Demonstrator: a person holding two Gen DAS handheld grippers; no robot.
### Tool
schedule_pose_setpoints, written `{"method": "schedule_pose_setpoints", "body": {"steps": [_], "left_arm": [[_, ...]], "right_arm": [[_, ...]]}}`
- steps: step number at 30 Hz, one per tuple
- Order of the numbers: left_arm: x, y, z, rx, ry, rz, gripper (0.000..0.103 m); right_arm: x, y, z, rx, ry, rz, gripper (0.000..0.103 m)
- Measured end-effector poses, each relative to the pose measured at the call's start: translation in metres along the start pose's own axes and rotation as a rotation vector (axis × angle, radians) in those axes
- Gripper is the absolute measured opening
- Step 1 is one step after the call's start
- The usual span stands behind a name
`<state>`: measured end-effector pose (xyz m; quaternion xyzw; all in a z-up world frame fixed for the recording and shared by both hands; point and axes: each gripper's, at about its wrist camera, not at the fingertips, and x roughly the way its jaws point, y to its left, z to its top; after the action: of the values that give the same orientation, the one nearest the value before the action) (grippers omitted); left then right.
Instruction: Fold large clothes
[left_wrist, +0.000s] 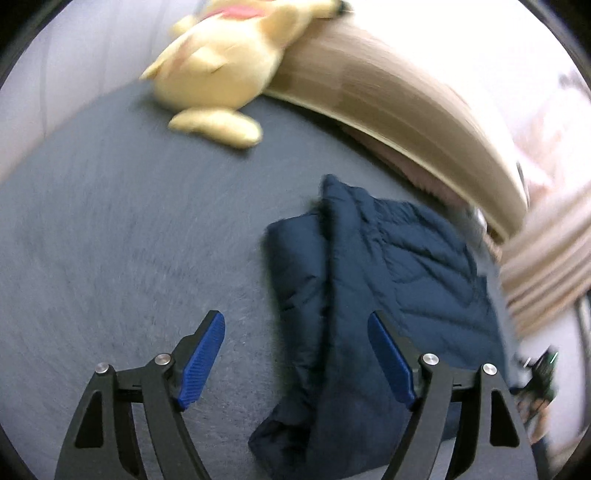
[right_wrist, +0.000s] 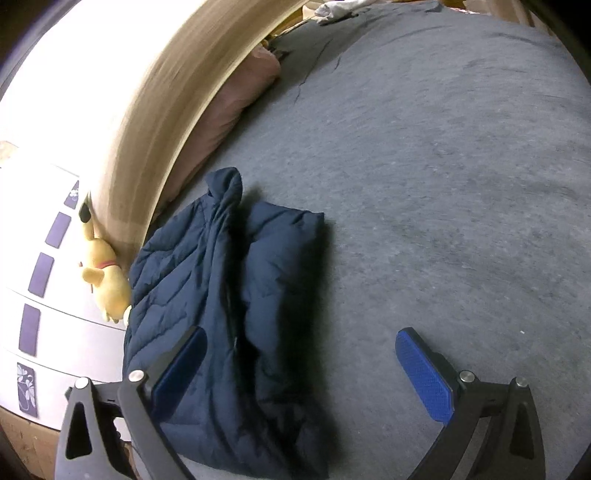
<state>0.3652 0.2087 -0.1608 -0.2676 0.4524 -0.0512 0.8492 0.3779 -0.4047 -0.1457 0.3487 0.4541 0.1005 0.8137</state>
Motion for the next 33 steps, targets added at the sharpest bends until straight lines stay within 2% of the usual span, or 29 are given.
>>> {"method": "schedule_pose_setpoints", "body": {"steps": [1, 3, 6, 10, 14, 16, 26, 29, 33], "left_arm": [[0.001, 0.004, 0.001, -0.024, 0.001, 0.001, 0.080], [-0.002, 0.002, 0.002, -0.015, -0.033, 0.049, 0.080], [-0.009, -0.026, 0.001, 0.101, -0.083, 0.139, 0.080], [-0.014, -0.080, -0.012, 0.286, -0.128, 0.204, 0.080], [-0.003, -0.128, -0.020, 0.402, -0.148, 0.261, 0.080], [0.007, -0.144, -0.020, 0.441, -0.145, 0.272, 0.080], [0.048, -0.156, 0.016, 0.474, -0.100, 0.306, 0.080], [0.057, -0.152, 0.029, 0.484, -0.100, 0.320, 0.080], [0.060, -0.124, 0.061, 0.376, -0.097, 0.239, 0.080]], "right_arm": [[0.003, 0.003, 0.000, -0.006, -0.004, -0.010, 0.103], [-0.001, 0.011, 0.002, -0.034, -0.068, -0.041, 0.103], [-0.007, 0.031, 0.005, -0.086, -0.106, -0.042, 0.103], [-0.006, 0.078, -0.003, -0.265, -0.134, -0.075, 0.103], [0.016, 0.121, -0.008, -0.420, -0.118, -0.179, 0.103], [0.028, 0.132, -0.001, -0.437, -0.112, -0.211, 0.103], [0.081, 0.137, 0.057, -0.398, -0.064, -0.284, 0.103], [0.095, 0.132, 0.074, -0.360, -0.035, -0.273, 0.103], [0.103, 0.120, 0.094, -0.288, -0.009, -0.201, 0.103]]}}
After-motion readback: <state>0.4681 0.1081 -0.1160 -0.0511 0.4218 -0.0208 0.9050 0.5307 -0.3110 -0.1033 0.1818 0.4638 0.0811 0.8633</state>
